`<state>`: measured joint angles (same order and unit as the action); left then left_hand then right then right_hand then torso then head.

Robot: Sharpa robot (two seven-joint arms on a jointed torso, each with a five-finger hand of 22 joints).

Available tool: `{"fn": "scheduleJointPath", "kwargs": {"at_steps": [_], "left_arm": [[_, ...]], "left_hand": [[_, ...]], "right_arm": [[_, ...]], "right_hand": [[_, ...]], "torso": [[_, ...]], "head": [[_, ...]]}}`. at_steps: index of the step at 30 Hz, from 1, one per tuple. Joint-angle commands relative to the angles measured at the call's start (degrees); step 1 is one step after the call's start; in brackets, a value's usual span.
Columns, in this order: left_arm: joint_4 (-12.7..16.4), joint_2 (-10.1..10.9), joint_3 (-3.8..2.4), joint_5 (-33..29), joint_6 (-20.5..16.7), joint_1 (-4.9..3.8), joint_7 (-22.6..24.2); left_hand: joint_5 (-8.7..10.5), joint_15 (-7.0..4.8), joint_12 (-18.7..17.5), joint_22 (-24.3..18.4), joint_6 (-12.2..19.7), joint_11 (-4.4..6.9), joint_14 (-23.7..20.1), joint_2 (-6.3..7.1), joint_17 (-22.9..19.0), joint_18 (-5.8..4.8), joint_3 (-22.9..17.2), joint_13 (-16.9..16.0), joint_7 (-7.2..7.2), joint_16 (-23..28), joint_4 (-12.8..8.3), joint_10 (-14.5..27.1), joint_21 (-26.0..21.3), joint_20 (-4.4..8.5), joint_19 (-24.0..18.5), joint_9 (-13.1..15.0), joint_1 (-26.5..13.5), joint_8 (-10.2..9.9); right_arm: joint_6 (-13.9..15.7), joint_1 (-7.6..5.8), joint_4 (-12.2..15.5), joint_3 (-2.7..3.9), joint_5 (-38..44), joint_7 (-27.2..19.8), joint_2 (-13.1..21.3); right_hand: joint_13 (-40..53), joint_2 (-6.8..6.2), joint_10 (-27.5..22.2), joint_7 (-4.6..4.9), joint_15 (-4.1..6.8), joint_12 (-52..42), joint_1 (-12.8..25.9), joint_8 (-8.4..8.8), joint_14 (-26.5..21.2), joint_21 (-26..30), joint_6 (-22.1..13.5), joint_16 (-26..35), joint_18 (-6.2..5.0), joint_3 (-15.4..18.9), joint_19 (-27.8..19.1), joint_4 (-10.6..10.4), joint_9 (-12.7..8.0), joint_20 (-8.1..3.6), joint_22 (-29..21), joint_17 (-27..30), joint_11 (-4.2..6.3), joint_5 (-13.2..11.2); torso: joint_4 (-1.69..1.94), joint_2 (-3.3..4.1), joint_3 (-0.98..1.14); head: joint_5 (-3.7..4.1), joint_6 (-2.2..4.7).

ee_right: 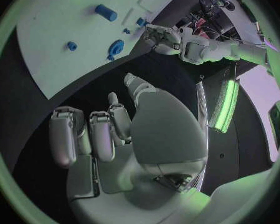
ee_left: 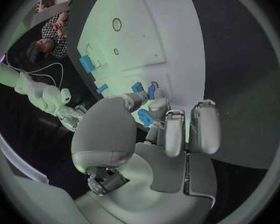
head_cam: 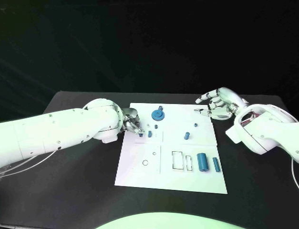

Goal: Assemble the parts on the task board

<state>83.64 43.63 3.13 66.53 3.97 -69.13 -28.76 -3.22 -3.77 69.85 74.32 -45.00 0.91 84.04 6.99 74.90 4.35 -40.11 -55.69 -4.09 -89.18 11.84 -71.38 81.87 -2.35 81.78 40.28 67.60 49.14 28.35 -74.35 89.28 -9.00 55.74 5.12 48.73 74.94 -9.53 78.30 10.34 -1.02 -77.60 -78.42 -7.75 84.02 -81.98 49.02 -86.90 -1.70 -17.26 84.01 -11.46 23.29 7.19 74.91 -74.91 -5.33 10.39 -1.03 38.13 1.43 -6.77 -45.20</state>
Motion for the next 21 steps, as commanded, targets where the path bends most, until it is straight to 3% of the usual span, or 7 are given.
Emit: {"fn": "scheduleJointPath", "kwargs": {"at_steps": [1,21], "left_arm": [[-0.1,-0.3,0.0,0.5,1.4,0.0,-0.1],[-0.3,-0.3,0.1,0.5,3.0,0.03,-0.2]], "left_hand": [[-0.23,-0.37,0.3,0.1,-0.6,-0.06,5.6,-0.59,13.8,-0.92,-8.5,-0.2,0.82,0.0,-8.2,-0.5,0.2,0.06,0.4,2.4,-0.2,0.3],[-0.22,-0.38,0.2,0.0,-0.6,-0.05,5.5,-0.54,13.7,-0.92,-8.6,-0.1,0.83,0.0,-8.2,-0.5,0.2,0.08,0.4,2.4,-0.3,0.3]], "right_arm": [[-0.5,0.05,0.0,0.0,0.3,-0.6,0.0],[-0.5,0.07,0.0,-0.01,0.2,-0.6,0.1]], "right_hand": [[3.0,-0.3,-0.1,-0.13,0.01,0.1,0.5,-0.2,4.2,0.2,0.2,0.3,-0.41,-0.3,0.8,0.0,-0.1,-0.1,10.5,-8.1,0.03,0.2],[3.0,-0.3,-0.1,-0.13,0.01,0.1,0.5,-0.2,4.2,0.2,0.2,0.3,-0.41,-0.3,0.8,0.0,-0.1,-0.1,10.5,-8.1,0.03,0.2]], "torso": [[-0.07,0.01,-0.01],[-0.07,-0.02,0.0]], "head": [[0.0,0.01],[0.07,-0.12]]}}
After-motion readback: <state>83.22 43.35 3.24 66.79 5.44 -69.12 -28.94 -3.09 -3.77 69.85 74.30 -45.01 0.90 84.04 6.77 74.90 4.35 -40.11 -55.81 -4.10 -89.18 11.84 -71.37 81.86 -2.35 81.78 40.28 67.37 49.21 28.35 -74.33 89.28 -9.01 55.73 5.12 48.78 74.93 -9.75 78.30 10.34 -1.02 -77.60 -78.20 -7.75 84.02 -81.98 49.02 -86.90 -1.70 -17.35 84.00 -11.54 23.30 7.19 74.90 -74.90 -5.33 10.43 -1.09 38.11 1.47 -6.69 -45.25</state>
